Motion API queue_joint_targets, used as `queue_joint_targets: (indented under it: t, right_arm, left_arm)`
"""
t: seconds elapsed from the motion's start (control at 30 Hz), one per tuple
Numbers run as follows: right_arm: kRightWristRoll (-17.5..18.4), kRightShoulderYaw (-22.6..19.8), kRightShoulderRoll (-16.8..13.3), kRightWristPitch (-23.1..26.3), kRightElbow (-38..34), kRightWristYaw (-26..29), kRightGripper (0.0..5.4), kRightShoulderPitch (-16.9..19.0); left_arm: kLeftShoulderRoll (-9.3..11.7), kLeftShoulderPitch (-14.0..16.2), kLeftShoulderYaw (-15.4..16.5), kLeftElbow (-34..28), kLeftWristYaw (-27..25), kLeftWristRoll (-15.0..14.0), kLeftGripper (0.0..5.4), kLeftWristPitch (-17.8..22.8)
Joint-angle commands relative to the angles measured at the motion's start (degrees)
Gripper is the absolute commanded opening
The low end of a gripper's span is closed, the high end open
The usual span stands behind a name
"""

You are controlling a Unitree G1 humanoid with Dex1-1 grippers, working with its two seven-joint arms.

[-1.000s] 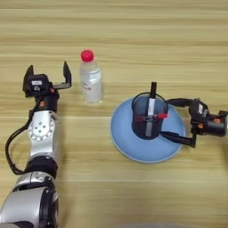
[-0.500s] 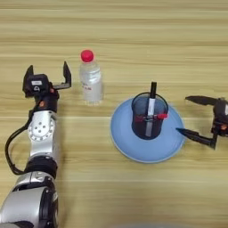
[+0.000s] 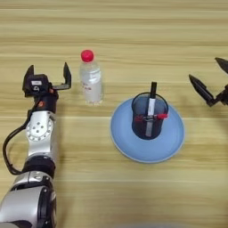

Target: Move the objects on the table

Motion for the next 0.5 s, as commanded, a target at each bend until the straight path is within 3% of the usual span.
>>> queue_joint_targets:
  t: [0.03, 0.1, 0.23, 0.5]
  right_arm:
    - [-2.89, -2.21, 2.36, -4.22, 7.91, -8.44, 5.4, -3.63]
    - [-5.72, -2.07, 2.52, -7.61, 11.71, -12.07, 5.4, -4.66]
    - [-7.32, -3.23, 3.45, -11.62, 17.39, -17.75, 5.4, -6.4]
    - [-9.47, -4.31, 4.9, -17.25, 22.16, -25.84, 5.4, -5.24]
  left_arm:
    - [0.37, 1.29, -0.25, -0.18, -1.25, -0.54, 5.37, 0.79]
    - [0.22, 2.24, -0.24, -0.83, -1.73, -0.73, 5.37, 0.72]
    - [0.0, 4.11, -0.18, -2.4, -2.92, -1.38, 5.37, 0.71]
    - [0.12, 6.79, -0.33, -5.2, -5.61, -3.05, 5.37, 1.0]
